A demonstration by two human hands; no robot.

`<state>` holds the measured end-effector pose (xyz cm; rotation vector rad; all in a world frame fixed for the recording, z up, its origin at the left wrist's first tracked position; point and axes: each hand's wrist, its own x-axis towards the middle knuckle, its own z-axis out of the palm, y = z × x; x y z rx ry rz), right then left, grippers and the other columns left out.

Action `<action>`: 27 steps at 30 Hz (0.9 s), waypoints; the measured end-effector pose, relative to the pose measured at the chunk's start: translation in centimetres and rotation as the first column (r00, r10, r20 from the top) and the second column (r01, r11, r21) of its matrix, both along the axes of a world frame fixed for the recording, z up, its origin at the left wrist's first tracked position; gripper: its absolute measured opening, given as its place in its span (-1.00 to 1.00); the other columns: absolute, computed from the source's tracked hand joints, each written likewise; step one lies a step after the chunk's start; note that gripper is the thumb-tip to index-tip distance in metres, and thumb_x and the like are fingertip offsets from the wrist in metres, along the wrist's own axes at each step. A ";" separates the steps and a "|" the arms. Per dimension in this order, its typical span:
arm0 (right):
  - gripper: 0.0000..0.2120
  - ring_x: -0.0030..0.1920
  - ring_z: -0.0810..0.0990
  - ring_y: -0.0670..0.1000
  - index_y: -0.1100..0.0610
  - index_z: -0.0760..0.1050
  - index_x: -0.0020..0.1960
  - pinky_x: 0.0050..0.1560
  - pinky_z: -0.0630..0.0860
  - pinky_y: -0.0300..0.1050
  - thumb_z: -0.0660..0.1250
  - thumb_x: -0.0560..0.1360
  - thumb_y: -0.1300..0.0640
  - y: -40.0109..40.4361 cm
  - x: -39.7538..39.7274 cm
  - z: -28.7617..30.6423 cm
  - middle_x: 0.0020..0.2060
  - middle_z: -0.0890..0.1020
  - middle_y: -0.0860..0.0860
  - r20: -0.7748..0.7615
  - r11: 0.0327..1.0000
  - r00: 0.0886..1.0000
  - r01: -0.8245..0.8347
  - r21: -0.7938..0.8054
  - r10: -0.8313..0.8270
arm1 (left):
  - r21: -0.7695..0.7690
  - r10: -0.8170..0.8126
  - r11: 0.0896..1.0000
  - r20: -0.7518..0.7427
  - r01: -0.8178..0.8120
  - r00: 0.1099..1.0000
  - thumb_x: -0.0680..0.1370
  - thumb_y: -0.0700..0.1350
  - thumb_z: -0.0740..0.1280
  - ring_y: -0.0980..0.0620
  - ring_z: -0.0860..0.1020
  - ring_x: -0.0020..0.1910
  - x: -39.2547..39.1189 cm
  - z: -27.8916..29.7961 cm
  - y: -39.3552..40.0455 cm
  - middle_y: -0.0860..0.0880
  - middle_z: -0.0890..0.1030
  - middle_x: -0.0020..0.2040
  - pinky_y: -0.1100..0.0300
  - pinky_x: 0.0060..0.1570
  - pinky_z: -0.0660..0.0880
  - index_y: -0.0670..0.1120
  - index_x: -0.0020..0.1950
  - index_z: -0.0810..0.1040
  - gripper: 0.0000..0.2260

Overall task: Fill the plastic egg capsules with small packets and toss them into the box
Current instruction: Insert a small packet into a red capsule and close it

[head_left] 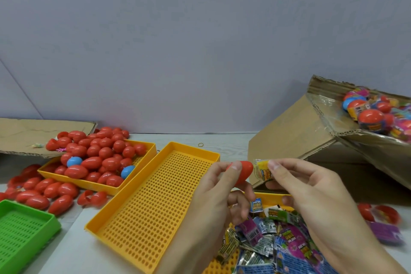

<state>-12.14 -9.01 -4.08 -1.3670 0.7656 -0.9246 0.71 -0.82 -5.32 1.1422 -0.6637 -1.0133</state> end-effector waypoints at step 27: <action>-0.73 -0.13 0.71 -0.12 -0.12 0.71 -0.11 -0.23 0.56 -0.38 0.47 0.20 -0.09 -0.2 0.0 -0.4 -0.19 0.75 -0.05 0.009 0.985 0.994 -0.111 -0.133 0.113 | 0.017 -0.127 0.992 0.091 0.126 0.988 0.56 -0.06 0.36 0.07 0.38 -0.42 -0.4 0.3 0.4 -0.05 0.53 -0.31 0.24 -0.43 0.29 -0.12 0.15 0.56 -0.79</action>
